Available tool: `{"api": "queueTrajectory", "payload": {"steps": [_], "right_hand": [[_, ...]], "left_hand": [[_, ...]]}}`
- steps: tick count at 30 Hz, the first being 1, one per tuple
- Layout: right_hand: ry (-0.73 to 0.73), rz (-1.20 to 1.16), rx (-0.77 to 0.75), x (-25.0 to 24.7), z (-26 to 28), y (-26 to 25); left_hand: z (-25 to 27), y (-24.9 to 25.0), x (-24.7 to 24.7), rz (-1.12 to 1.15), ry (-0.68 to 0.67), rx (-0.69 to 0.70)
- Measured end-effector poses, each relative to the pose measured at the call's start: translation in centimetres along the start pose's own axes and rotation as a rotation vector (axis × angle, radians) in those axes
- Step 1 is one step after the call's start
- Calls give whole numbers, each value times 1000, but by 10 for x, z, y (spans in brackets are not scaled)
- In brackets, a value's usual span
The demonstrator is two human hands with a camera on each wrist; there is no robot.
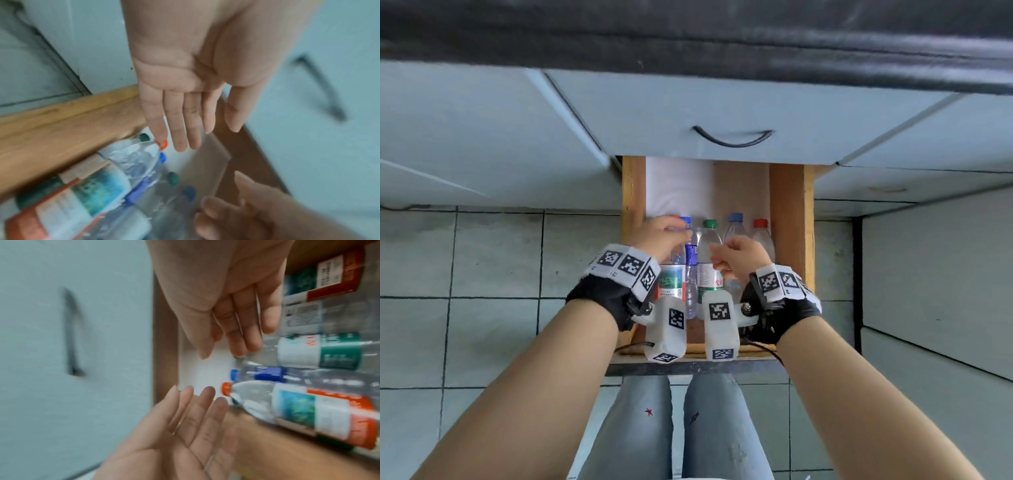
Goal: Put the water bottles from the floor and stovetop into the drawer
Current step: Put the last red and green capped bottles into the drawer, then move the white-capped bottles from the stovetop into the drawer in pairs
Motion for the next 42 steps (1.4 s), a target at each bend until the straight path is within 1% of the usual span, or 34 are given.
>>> {"api": "queueTrajectory", "payload": {"steps": [3,4,7,11,13,15,17,19,20,21,22,23,25,27,29,30,32,34,35,37,39,42], "right_hand": [[77,-78,-117,-27,51,-46],[104,-105,-159,-36,67,-60],[138,-182,-291,-56,115,-103],[157,-309,-504,-76,182,-177],[199,-369,-607,-89,210,-211],[233,-418,-685,-96,226,-239],[280,-436,-714,-98,231,-261],[397,-463,-705,-100,227,-275],[455,-484,-709,-102,226,-282],[494,-492,-721,-104,224,-289],[498,-490,-727,-104,223,-297],[490,-478,-731,-104,221,-305],[462,-458,-744,-103,219,-321],[440,-444,-767,-103,217,-333],[432,-406,-757,-102,216,-339],[438,-396,-746,-102,215,-340],[479,-373,-745,-104,214,-341],[553,-282,-712,-108,216,-342],[576,-223,-675,-109,218,-340],[549,-199,-656,-108,225,-335],[481,-281,-715,-106,235,-324],[422,-319,-788,-101,247,-296]], "left_hand": [[31,54,-28,272,36,42],[41,72,-39,313,43,74],[74,127,-70,341,85,221],[116,195,-114,429,152,405],[128,218,-137,486,216,452],[134,224,-158,557,289,416],[133,208,-180,684,412,283],[133,183,-199,855,601,140],[135,173,-208,891,715,97],[138,168,-218,876,815,98],[140,168,-227,853,883,146],[142,172,-236,825,920,234],[141,188,-249,721,906,441],[138,201,-257,660,871,569],[137,205,-263,642,892,602],[138,205,-265,624,917,594],[138,206,-267,487,961,534],[140,208,-263,333,956,487],[140,207,-259,306,936,506],[144,208,-248,298,892,574],[156,208,-231,323,892,643],[173,206,-198,343,853,720]]}}
Point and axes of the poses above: each hand's wrist, its own z-axis away from the middle knuckle, its own x-axis out of the palm, y = z × x, the point moved 5 cm from there along -z, towards the middle knuckle, and after that the axes turned 7 degrees about x, right-handed, at the moved point
